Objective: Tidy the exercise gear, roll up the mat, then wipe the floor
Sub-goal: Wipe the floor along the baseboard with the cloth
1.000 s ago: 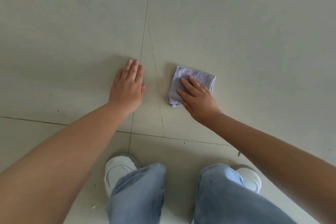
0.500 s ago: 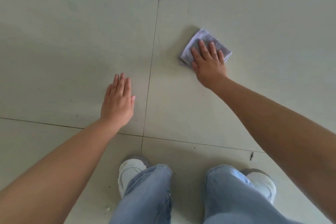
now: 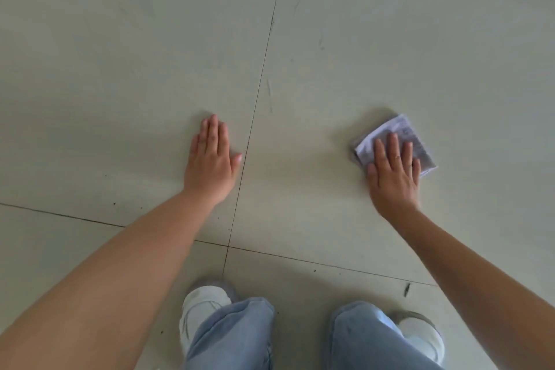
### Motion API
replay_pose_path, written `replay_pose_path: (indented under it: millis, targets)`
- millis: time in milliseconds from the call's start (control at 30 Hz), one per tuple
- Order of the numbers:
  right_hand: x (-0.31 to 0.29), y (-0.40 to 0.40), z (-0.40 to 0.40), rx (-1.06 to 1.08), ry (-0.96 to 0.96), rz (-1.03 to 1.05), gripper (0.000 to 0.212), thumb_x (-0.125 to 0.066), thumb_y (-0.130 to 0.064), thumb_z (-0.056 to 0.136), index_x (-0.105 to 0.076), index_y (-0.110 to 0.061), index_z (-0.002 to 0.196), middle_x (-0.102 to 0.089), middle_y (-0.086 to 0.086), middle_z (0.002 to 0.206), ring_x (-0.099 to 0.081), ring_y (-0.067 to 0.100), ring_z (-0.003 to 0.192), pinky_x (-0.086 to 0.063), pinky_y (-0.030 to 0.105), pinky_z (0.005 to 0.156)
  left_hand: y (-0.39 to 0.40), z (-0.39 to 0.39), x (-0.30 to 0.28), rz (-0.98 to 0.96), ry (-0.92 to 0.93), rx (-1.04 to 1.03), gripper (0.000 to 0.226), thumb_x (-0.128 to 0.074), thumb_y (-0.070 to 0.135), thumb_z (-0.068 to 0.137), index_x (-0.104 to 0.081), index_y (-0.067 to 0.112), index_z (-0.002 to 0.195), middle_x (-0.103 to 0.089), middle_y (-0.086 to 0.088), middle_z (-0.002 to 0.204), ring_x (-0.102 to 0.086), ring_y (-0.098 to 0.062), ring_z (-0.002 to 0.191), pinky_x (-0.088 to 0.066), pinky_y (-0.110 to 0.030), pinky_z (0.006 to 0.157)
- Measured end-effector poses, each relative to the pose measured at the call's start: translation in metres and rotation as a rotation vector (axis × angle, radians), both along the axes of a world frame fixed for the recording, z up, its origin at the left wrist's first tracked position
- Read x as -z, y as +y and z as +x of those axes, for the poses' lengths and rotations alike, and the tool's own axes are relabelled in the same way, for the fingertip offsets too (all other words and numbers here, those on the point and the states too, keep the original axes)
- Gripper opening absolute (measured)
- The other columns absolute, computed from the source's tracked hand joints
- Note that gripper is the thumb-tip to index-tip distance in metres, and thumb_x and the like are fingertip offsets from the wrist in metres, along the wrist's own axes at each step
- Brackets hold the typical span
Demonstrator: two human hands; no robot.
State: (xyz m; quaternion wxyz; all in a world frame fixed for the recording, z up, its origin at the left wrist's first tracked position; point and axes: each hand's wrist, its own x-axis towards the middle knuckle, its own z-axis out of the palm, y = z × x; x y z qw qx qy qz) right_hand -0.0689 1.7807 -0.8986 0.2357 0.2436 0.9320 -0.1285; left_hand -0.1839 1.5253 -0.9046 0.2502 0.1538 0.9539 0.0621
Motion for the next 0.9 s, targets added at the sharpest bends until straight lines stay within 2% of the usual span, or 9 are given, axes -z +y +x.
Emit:
replay_pose_path:
  millis: [100, 300, 367, 433, 500, 600, 700, 800, 900]
  targets:
    - [0.003, -0.005, -0.061, 0.094, -0.007, -0.010, 0.050, -0.021, -0.032, 0.102, -0.009, -0.023, 0.150, 0.004, 0.002, 0.160, 0.007, 0.029, 0.147, 0.002, 0.043, 0.118, -0.003, 0.001, 0.008, 0.011, 0.025, 0.030, 0.064, -0.051, 0.023, 0.085, -0.040, -0.018, 0.133, -0.036, -0.036, 0.141, -0.036, -0.052, 0.131, -0.032, -0.056, 0.106]
    - [0.009, -0.088, -0.129, -0.453, 0.059, -0.144, 0.051, -0.017, -0.036, 0.101, -0.003, -0.029, 0.150, 0.009, -0.001, 0.159, 0.012, 0.029, 0.146, 0.009, 0.041, 0.118, -0.001, -0.006, 0.007, -0.077, -0.058, 0.115, 0.064, -0.037, 0.031, 0.078, -0.058, -0.019, 0.112, -0.059, -0.037, 0.118, -0.060, -0.051, 0.106, -0.050, -0.058, 0.078]
    - [0.013, -0.093, -0.099, -0.589, 0.088, -0.144, 0.051, -0.020, -0.037, 0.097, -0.024, -0.028, 0.147, -0.020, 0.001, 0.157, -0.016, 0.031, 0.145, -0.010, 0.041, 0.118, 0.000, -0.008, 0.006, -0.081, -0.064, 0.135, 0.064, -0.036, 0.030, 0.078, -0.059, -0.019, 0.111, -0.059, -0.037, 0.118, -0.060, -0.051, 0.106, -0.051, -0.058, 0.078]
    - [0.016, -0.071, -0.058, -0.554, 0.058, -0.085, 0.046, -0.017, -0.039, 0.097, -0.041, -0.028, 0.136, -0.052, 0.000, 0.140, -0.046, 0.031, 0.130, -0.034, 0.042, 0.108, -0.003, -0.011, 0.004, -0.079, -0.067, 0.157, 0.063, -0.035, 0.030, 0.079, -0.061, -0.017, 0.111, -0.060, -0.035, 0.119, -0.062, -0.049, 0.106, -0.051, -0.057, 0.078]
    - [0.014, -0.028, -0.031, -0.381, -0.038, -0.044, 0.054, -0.006, -0.043, 0.099, -0.041, -0.022, 0.133, -0.056, 0.007, 0.136, -0.047, 0.036, 0.127, -0.036, 0.045, 0.104, -0.002, -0.016, -0.002, -0.087, -0.069, 0.164, 0.061, -0.034, 0.029, 0.081, -0.061, -0.016, 0.112, -0.061, -0.033, 0.119, -0.062, -0.047, 0.107, -0.051, -0.056, 0.080]
    - [0.006, 0.030, -0.049, 0.039, 0.004, -0.008, 0.074, -0.007, -0.051, 0.086, -0.034, -0.013, 0.144, -0.027, 0.015, 0.153, -0.023, 0.041, 0.141, -0.023, 0.051, 0.112, 0.004, -0.036, -0.007, -0.024, 0.037, 0.049, 0.060, -0.036, 0.027, 0.088, -0.051, -0.020, 0.122, -0.049, -0.037, 0.131, -0.050, -0.050, 0.121, -0.044, -0.056, 0.094]
    - [0.005, 0.057, -0.122, 0.300, 0.087, 0.009, 0.051, -0.023, -0.036, 0.100, -0.017, -0.022, 0.149, -0.002, 0.004, 0.160, 0.000, 0.033, 0.147, -0.006, 0.048, 0.117, 0.012, -0.057, -0.002, -0.057, 0.041, 0.010, 0.060, -0.039, 0.023, 0.099, -0.018, -0.010, 0.145, -0.009, -0.026, 0.155, -0.011, -0.037, 0.146, -0.014, -0.044, 0.118]
    - [0.008, 0.025, -0.199, 0.154, 0.042, -0.048, 0.050, -0.023, -0.029, 0.102, -0.010, -0.025, 0.150, 0.006, 0.001, 0.160, 0.008, 0.032, 0.146, -0.001, 0.048, 0.117, 0.016, -0.061, 0.003, -0.089, -0.019, 0.010, 0.064, -0.031, 0.026, 0.101, 0.002, -0.002, 0.149, 0.011, -0.016, 0.158, 0.007, -0.027, 0.148, -0.002, -0.036, 0.120]
    - [0.011, -0.047, -0.222, -0.215, 0.030, -0.113, 0.051, -0.019, -0.030, 0.102, -0.001, -0.028, 0.150, 0.013, 0.000, 0.159, 0.014, 0.032, 0.146, 0.004, 0.047, 0.118, 0.015, -0.055, 0.007, -0.059, 0.004, -0.014, 0.061, -0.037, 0.022, 0.098, -0.017, -0.010, 0.145, -0.010, -0.025, 0.155, -0.013, -0.037, 0.146, -0.017, -0.045, 0.117]
